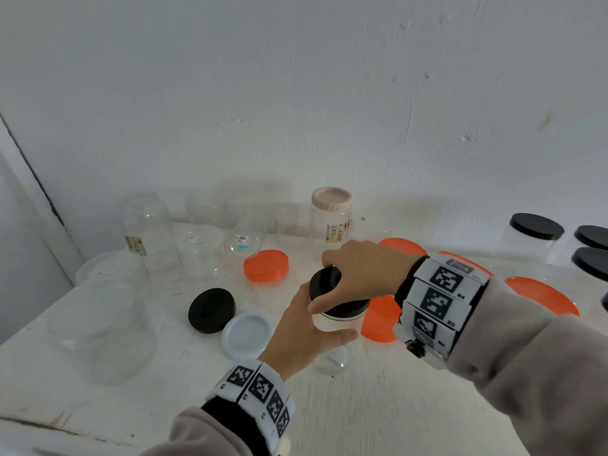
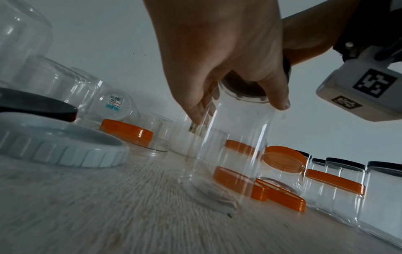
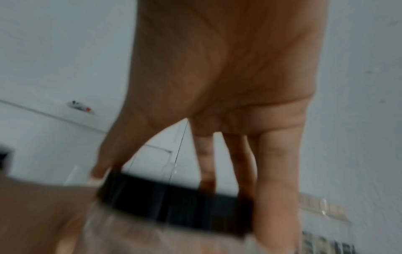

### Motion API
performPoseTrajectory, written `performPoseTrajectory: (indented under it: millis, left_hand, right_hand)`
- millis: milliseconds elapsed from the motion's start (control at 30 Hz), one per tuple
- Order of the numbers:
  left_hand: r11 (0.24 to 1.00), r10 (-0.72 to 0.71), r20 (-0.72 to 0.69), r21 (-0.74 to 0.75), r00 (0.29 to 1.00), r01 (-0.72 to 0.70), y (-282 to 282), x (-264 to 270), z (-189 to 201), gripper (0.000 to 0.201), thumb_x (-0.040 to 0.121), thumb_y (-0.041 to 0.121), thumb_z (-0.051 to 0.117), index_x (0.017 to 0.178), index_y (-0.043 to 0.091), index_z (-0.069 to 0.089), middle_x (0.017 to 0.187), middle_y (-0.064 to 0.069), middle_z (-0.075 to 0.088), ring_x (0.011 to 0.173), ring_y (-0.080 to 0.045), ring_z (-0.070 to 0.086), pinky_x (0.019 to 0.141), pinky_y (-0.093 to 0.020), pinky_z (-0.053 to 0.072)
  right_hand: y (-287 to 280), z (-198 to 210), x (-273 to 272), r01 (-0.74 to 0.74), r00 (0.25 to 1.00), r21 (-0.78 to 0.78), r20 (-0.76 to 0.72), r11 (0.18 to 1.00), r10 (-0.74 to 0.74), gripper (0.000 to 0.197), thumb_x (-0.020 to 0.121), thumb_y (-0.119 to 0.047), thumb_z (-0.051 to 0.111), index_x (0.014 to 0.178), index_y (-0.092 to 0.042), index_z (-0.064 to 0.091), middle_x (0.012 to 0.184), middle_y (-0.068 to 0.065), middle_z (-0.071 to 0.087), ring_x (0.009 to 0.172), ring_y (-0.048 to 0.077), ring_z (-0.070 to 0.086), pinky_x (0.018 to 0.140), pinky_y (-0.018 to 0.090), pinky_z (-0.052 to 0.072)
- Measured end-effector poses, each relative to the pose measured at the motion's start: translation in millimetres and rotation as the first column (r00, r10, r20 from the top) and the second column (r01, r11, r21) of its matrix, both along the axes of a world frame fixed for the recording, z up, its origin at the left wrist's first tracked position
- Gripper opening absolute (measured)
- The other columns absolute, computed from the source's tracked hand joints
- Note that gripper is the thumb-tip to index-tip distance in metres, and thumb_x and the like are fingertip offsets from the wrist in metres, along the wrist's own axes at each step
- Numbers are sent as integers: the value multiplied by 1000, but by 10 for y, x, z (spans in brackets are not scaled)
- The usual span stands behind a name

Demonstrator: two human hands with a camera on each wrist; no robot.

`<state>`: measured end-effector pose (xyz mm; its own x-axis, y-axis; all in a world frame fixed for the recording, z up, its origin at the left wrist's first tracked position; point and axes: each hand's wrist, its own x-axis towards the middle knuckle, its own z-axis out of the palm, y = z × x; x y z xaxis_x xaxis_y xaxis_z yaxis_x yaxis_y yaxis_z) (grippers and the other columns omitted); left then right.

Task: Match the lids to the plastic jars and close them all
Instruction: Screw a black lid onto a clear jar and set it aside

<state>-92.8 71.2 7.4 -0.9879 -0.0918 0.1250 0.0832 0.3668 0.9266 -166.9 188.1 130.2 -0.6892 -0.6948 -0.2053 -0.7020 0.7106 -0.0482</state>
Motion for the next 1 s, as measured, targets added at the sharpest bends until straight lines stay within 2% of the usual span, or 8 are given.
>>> performPoseTrajectory:
  millis: [100,233,300,400,567,767,933,1000]
  left_hand:
    - [1000,-5,-2,-15,1000,5,1,-2,-2,86,66,37,86,138,31,39,127,21,51,118,4,47,92,-13,40]
    - [1000,4,13,18,1000,-4,-7,-15,-6,87,64,34,88,135,31,37,126,19,54,116,3,50,93,-15,41]
    - [1000,2,16,26,1000,-3,-4,-14,-14,87,64,34,88,135,31,38,125,18,54,116,4,50,93,-15,41]
    - [1000,6,16,20,1000,-6,1,-6,-22,87,64,35,88,135,30,38,125,18,53,116,4,49,95,-18,42]
    - [1000,-7,11,23,1000,7,-1,-1,-2,84,65,34,87,134,31,39,122,19,56,112,5,51,91,-15,43]
    - [1000,-8,8,26,1000,7,8,10,11,84,65,35,87,134,32,39,123,19,56,113,5,52,89,-14,43]
    - [999,-12,21,37,1000,12,2,-2,10,86,65,33,87,135,33,37,126,19,54,116,5,49,93,-15,41]
    - [999,-7,24,32,1000,6,6,-1,3,86,65,33,87,136,31,37,126,19,53,118,3,48,98,-18,40]
  right_hand:
    - [-15,-18,3,28,999,32,-17,999,-27,72,69,-81,58,107,-21,51,84,-6,53,66,9,52,52,22,34]
    - [8,123,-52,-19,979,132,204,991,-9,84,69,-59,75,140,-39,35,118,-10,44,110,16,47,83,30,44]
    - [23,165,-58,-77,970,114,240,990,48,86,70,-47,80,142,-44,34,113,-16,40,114,14,41,84,28,39]
    - [31,176,-74,-100,975,55,206,994,86,82,68,-48,81,139,-41,41,93,-27,37,106,8,40,75,21,37]
    - [15,124,-60,-74,989,79,133,994,63,74,62,-64,76,126,-42,45,101,-18,50,96,12,58,76,29,53]
    - [35,13,0,30,998,9,58,1000,-30,69,62,-78,64,105,-26,49,72,-9,56,43,3,56,47,22,41]
    - [30,135,-36,4,979,142,203,990,-33,85,67,-61,76,137,-37,36,117,-10,49,104,13,51,86,34,49]
    - [14,182,-32,-61,982,161,185,985,31,88,68,-53,78,142,-39,33,115,-11,41,108,14,43,88,32,45]
